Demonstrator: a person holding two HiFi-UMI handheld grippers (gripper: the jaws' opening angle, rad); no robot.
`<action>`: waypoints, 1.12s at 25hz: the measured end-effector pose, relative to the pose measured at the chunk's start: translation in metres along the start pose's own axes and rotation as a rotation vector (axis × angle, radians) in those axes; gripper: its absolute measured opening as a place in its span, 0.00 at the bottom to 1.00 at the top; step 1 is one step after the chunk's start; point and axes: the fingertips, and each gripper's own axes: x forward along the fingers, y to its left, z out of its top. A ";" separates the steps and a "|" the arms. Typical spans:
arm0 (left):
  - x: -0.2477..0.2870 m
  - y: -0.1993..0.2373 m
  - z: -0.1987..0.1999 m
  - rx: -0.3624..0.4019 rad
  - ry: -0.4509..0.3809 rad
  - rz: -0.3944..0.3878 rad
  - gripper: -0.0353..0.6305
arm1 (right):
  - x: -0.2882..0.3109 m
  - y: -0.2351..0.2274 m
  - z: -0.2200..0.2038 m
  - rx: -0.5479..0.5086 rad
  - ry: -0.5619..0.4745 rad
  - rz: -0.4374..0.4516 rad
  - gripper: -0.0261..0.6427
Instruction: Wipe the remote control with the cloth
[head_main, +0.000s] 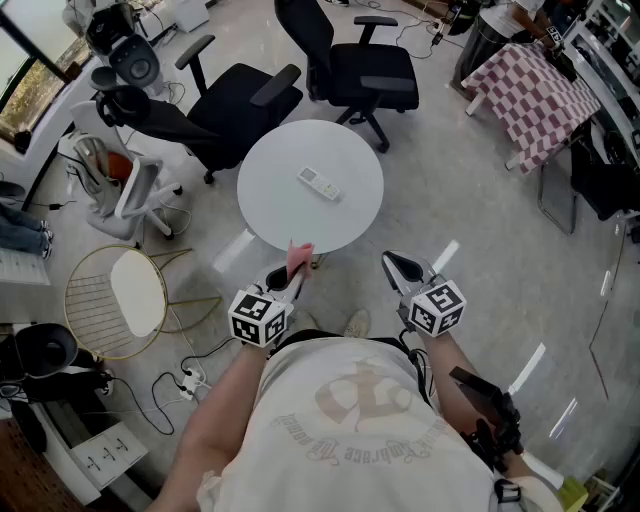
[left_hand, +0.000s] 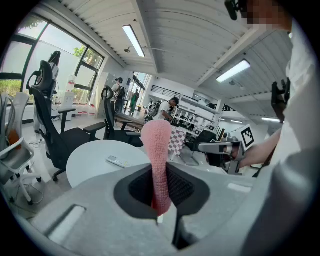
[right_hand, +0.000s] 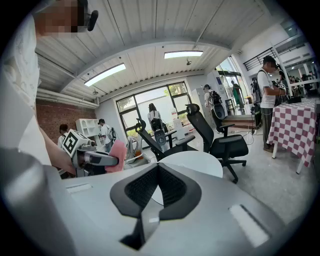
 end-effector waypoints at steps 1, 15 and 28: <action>0.002 -0.001 -0.001 -0.002 0.001 0.004 0.10 | -0.001 -0.003 -0.001 0.004 0.001 0.001 0.05; 0.015 -0.020 -0.018 -0.012 0.051 0.021 0.10 | -0.008 -0.022 -0.021 0.062 0.009 0.007 0.05; 0.057 -0.061 -0.035 0.014 0.138 -0.003 0.10 | -0.031 -0.060 -0.050 0.110 0.050 0.002 0.05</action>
